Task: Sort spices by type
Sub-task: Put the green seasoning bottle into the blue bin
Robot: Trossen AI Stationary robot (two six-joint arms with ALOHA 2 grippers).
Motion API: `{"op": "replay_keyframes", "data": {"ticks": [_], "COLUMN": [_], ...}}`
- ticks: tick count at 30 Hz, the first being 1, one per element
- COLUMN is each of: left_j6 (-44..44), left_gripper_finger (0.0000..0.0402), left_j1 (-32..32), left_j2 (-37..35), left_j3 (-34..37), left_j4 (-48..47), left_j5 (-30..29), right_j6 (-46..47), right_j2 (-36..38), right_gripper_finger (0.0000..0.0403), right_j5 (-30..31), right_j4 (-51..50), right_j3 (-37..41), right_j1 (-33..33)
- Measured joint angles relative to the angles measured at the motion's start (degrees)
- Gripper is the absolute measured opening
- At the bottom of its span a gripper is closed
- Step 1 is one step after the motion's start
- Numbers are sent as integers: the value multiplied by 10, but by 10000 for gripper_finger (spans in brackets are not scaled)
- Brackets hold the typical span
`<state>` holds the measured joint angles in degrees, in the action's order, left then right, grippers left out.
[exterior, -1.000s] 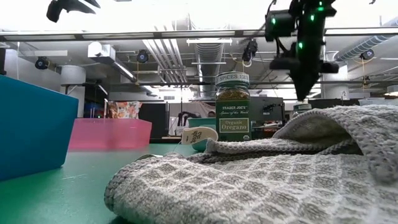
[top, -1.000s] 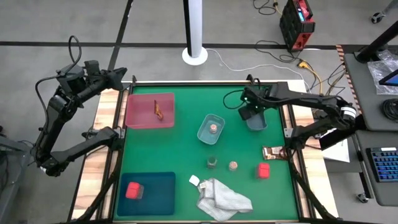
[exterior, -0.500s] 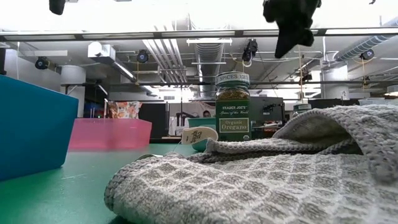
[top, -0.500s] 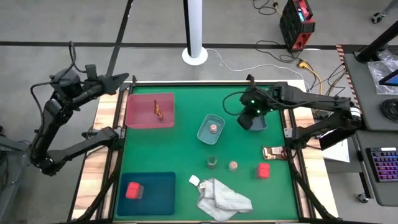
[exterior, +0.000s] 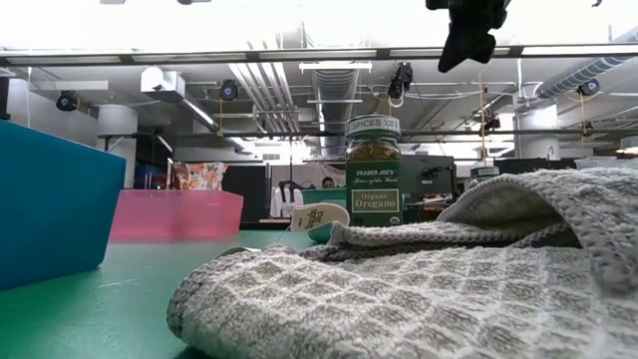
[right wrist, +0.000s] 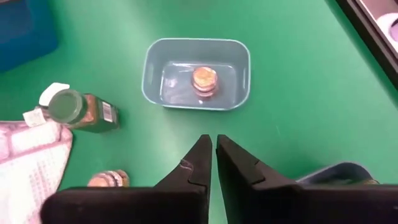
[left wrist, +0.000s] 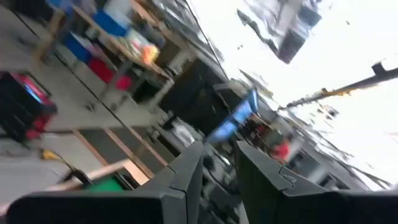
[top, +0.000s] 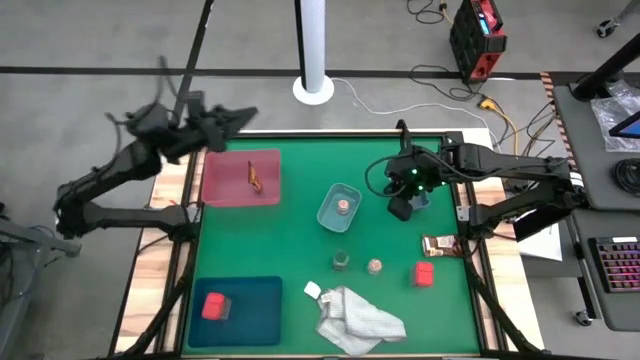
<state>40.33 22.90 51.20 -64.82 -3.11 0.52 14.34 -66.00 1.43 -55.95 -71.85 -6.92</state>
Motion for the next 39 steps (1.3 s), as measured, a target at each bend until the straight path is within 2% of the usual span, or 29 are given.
{"op": "replay_keyframes", "data": {"ticks": [5, 11, 18, 21, 25, 30, 39], "left_j6": [21, 34, 38, 22, 8, -1, -65], "left_gripper_finger": [78, 78, 78, 78, 78, 78, 78], "left_j1": [-61, -130, -151, -151, -152, -162, -165], "left_j2": [36, 57, 61, 57, 46, 40, 31], "left_j3": [-2, -2, -2, -2, -2, -2, -2], "left_j4": [-16, -51, -128, -173, -232, -280, -278], "left_j5": [-50, -86, -90, -90, -58, -39, -38], "right_j6": [7, 41, 54, 61, 72, 81, 82], "right_j2": [2, 1, -21, -43, -83, -159, -300], "right_gripper_finger": [45, 107, 196, 229, 266, 298, 321], "right_j5": [-1, 0, 3, 26, 51, 63, 91], "right_j4": [32, 75, 151, 194, 206, 183, 38], "right_j3": [0, 0, 0, 0, -27, -96, -220], "right_j1": [24, 63, 134, 166, 200, 234, 247]}}
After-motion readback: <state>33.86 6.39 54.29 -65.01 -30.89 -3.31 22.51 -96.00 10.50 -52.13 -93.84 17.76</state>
